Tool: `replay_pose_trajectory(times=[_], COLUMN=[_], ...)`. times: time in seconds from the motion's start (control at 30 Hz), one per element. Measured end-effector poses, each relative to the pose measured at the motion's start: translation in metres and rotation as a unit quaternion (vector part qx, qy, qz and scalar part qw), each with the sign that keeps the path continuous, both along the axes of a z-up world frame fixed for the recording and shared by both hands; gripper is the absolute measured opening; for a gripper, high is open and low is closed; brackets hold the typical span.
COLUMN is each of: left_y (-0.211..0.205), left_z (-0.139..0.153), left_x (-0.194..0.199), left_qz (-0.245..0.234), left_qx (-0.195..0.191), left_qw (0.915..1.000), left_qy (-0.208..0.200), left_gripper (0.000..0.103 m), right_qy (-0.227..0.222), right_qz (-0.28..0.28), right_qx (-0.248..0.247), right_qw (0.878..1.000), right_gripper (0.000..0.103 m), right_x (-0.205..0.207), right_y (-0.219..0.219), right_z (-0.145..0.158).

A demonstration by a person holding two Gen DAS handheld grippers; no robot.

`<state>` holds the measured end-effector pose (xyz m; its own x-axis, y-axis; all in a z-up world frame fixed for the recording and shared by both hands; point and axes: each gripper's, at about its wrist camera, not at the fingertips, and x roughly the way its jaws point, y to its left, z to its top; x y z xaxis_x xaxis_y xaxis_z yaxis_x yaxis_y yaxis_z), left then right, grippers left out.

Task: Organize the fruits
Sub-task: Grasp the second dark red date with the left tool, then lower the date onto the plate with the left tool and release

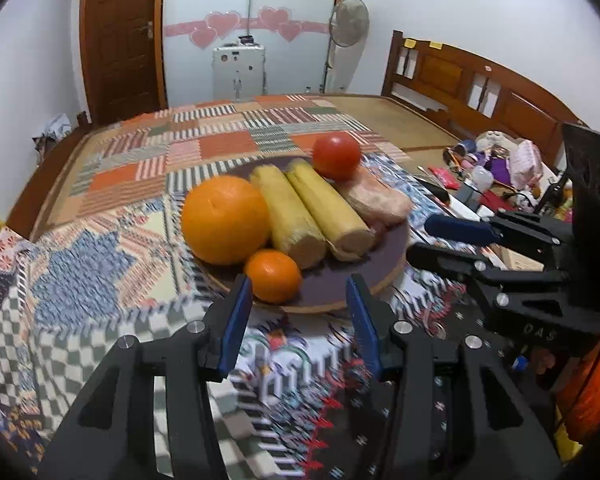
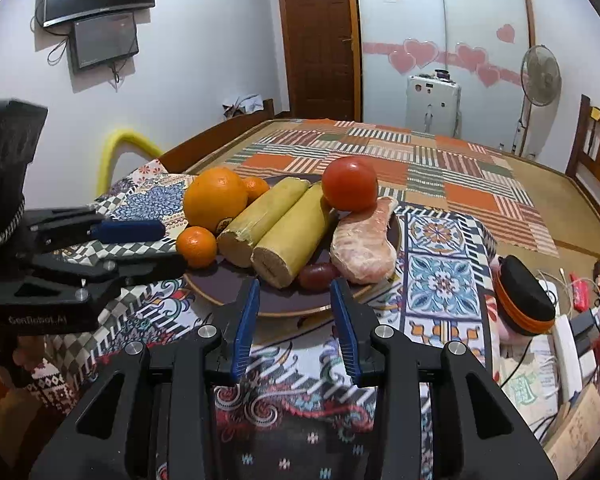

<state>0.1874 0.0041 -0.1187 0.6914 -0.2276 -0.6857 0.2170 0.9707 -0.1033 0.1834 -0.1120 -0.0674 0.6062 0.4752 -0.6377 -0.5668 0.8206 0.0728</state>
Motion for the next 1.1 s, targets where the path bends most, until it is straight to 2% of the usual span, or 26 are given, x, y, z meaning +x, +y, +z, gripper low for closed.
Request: replay_pose_trajectory(times=[0.17,0.4,0.47,0.53,0.57,0.77,0.87,1.0,1.1], left_y=[-0.014,-0.036,-0.041,-0.046,-0.047,-0.042,-0.038,-0.033,-0.035], left_z=[-0.015,-0.033,-0.034,-0.034,-0.033,-0.031,-0.026,-0.015,-0.005], left_x=[-0.007,-0.004,-0.005,-0.005,-0.005,0.001,0.000,0.000,-0.003], left_qz=[-0.018,-0.038,-0.036,-0.038,-0.038,-0.038,-0.031,-0.036,-0.031], left_qx=[-0.005,-0.008,0.001,0.007,0.008,-0.004,-0.002,-0.031,-0.008], left_qw=[0.9995,0.9981,0.9986,0.9986,0.9986,0.9983,0.9990,0.9986,0.9995], left_qy=[0.023,0.049,0.040,0.036,0.036,0.044,0.033,0.024,-0.006], left_gripper=[0.049,0.047,0.043,0.027,0.025,0.023,0.023,0.023,0.023], right_qy=[0.009,0.017,0.019,0.021,0.022,0.020,0.017,0.012,0.010], right_qz=[-0.013,-0.023,-0.025,-0.026,-0.026,-0.023,-0.021,-0.019,-0.019], right_qx=[0.014,0.009,0.009,0.011,0.012,0.017,0.020,0.021,0.025], right_qw=[1.000,1.000,0.999,0.999,0.999,0.999,0.999,1.000,0.999], right_gripper=[0.034,0.034,0.034,0.034,0.034,0.034,0.034,0.034,0.034], right_x=[-0.003,-0.004,-0.003,-0.004,-0.004,-0.004,-0.004,-0.005,-0.004], right_y=[-0.013,-0.026,-0.030,-0.034,-0.034,-0.035,-0.034,-0.032,-0.032], right_z=[-0.002,-0.009,-0.010,-0.012,-0.013,-0.013,-0.013,-0.010,-0.009])
